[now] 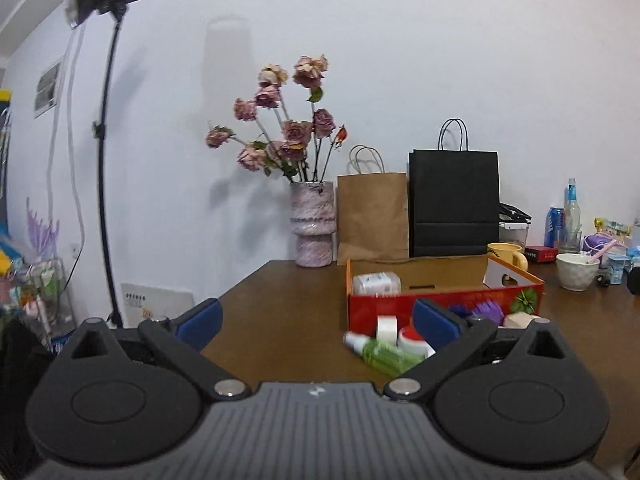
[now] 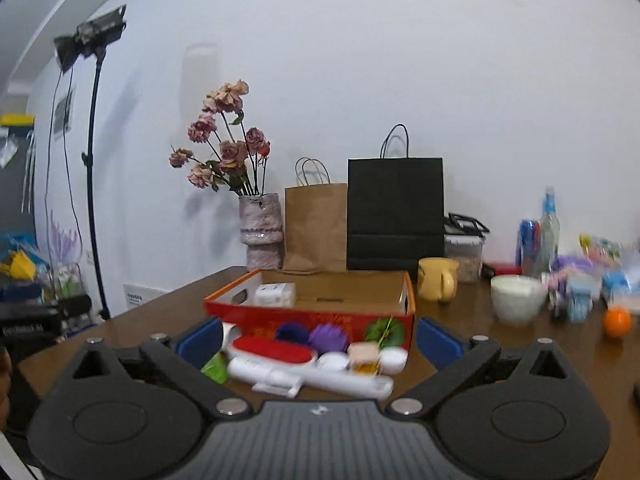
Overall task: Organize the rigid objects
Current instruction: 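Lift the left tool out of the box back toward the table items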
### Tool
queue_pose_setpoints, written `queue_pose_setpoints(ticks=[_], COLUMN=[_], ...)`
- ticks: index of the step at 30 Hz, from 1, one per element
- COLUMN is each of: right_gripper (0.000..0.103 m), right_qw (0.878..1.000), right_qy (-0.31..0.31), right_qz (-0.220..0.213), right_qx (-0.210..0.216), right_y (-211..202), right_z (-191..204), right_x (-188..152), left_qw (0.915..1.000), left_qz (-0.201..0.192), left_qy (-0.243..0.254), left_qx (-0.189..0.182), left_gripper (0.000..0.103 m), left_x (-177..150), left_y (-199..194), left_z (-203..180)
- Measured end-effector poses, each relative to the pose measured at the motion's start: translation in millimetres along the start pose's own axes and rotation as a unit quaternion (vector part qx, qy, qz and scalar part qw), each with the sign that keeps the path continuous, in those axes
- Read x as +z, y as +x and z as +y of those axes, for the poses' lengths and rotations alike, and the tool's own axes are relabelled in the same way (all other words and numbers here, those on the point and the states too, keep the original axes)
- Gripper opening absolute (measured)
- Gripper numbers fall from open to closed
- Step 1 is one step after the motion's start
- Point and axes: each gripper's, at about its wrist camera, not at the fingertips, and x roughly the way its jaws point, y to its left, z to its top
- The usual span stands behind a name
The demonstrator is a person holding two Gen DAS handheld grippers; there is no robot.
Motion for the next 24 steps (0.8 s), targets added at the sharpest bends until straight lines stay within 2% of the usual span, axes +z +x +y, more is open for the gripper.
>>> queue_pose_setpoints(ticks=[4,10,14,19,24], right_gripper=[0.103,0.103,0.103,0.103,0.102], right_qw=[1.000,0.999,0.998,0.998,0.999], right_qy=[0.011,0.024,0.023,0.029,0.013], right_qz=[0.004,0.030,0.052,0.058,0.048], right_qx=[0.004,-0.003,0.008,0.009,0.019], right_y=[-35,-72,-87,-95,-79], right_z=[13,30,35,33,30], right_x=[-28,-65,-83,-81,-70], left_qw=[0.9991,0.9992,0.9982,0.9968,0.9971], left_qz=[0.026,0.034,0.050,0.073,0.074], left_qy=[-0.031,0.009,0.005,0.010,0.011], left_qx=[-0.014,-0.021,-0.033,-0.032,-0.014], left_gripper=[0.103,0.103,0.103,0.103,0.103], left_x=[-23,-42,-46,-50,-53], left_y=[-34,-62,-76,-82,-70], left_z=[7,2,10,19,25])
